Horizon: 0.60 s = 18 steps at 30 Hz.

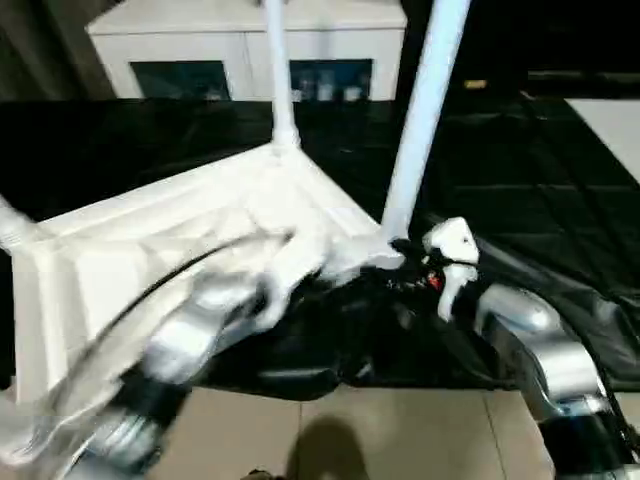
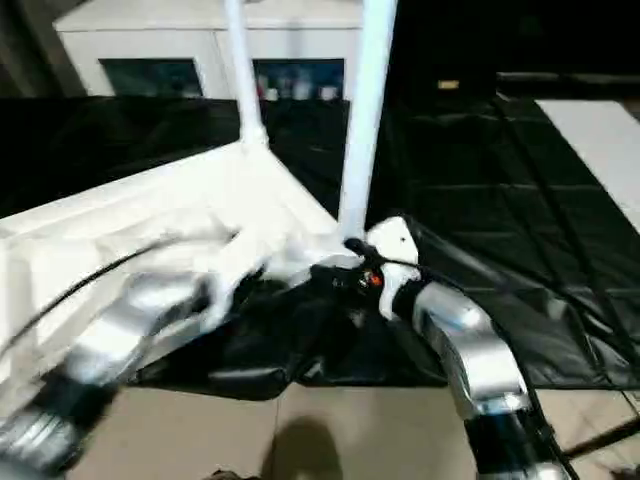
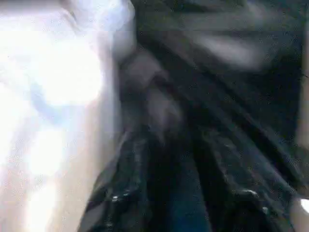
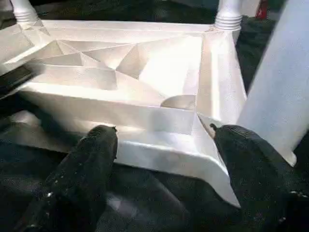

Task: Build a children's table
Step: Rotate leg to tighten

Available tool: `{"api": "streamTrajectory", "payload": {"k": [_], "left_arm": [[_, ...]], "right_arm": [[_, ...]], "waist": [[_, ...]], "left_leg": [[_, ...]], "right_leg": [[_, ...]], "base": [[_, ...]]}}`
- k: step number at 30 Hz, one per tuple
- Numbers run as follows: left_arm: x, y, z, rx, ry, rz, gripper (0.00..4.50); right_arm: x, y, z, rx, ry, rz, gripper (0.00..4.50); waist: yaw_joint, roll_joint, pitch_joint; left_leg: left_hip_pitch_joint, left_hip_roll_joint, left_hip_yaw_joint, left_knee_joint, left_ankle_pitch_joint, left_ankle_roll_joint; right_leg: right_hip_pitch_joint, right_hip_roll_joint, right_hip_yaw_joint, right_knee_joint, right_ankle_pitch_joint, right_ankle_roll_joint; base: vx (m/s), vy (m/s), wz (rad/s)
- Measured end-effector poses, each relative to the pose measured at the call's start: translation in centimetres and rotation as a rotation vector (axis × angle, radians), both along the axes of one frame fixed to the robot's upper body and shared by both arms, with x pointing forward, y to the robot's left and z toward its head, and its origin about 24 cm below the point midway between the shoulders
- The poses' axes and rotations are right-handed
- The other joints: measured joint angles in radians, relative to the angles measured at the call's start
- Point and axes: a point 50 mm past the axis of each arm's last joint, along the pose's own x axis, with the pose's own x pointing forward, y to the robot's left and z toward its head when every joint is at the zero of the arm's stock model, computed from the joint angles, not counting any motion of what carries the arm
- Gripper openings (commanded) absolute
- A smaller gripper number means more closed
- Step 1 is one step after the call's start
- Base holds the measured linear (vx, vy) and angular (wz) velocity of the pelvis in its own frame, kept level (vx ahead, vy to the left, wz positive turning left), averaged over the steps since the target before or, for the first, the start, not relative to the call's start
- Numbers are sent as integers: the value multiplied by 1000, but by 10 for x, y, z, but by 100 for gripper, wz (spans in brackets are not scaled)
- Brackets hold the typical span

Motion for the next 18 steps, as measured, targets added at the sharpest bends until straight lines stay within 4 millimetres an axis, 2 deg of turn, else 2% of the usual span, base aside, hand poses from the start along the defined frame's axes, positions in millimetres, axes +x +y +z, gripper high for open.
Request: {"api": "streamTrajectory", "payload": {"k": [3, 5, 7, 11, 13, 15, 18], "left_arm": [[-24, 11, 0, 20, 72, -4, 216], [-37, 15, 3, 19, 97, 11, 225], [-47, 16, 6, 10, 116, 33, 242], [-57, 23, 7, 3, 139, 107, 265], [-60, 25, 8, 6, 147, 121, 292], [-62, 29, 10, 15, 149, 144, 300], [-63, 32, 15, 15, 144, 156, 335]], "right_arm": [[9, 4, 0, 5, -3, -14, 358], [16, 10, 2, 26, -11, -25, 358], [22, 12, 5, 34, -26, -41, 358], [36, 16, 5, 53, -43, -95, 358], [41, 16, 4, 48, -50, -126, 358], [55, 17, 4, 29, -58, -192, 358], [69, 4, 7, -2, -73, -327, 358]], "waist": [[9, -4, 2], [8, -8, 3], [11, -16, 2], [6, -25, 2], [7, -29, 3], [6, -32, 5], [18, -34, 6]], "left_leg": [[0, 0, 0, 0, 0, -1], [0, 0, 1, 0, 1, -1], [0, -1, 1, 0, 1, -1], [1, -1, 1, 0, 1, -2], [1, -1, 1, 0, 1, -2], [1, -1, 1, 0, 3, -4], [1, -1, 2, 0, 4, -5]], "right_leg": [[2, 0, 0, 0, 0, 0], [2, 0, 2, 0, 1, -1], [3, 0, 2, 0, 1, -1], [3, 0, 2, 1, 1, -1], [3, 0, 2, 1, 2, -1], [3, 0, 2, 2, 3, -1], [5, 0, 3, 2, 3, -2]], "base": [[0, 0, 0], [0, 0, 0], [0, 0, 0], [0, 0, 0], [0, 0, 0], [0, 0, 0], [0, 0, 0]]}}
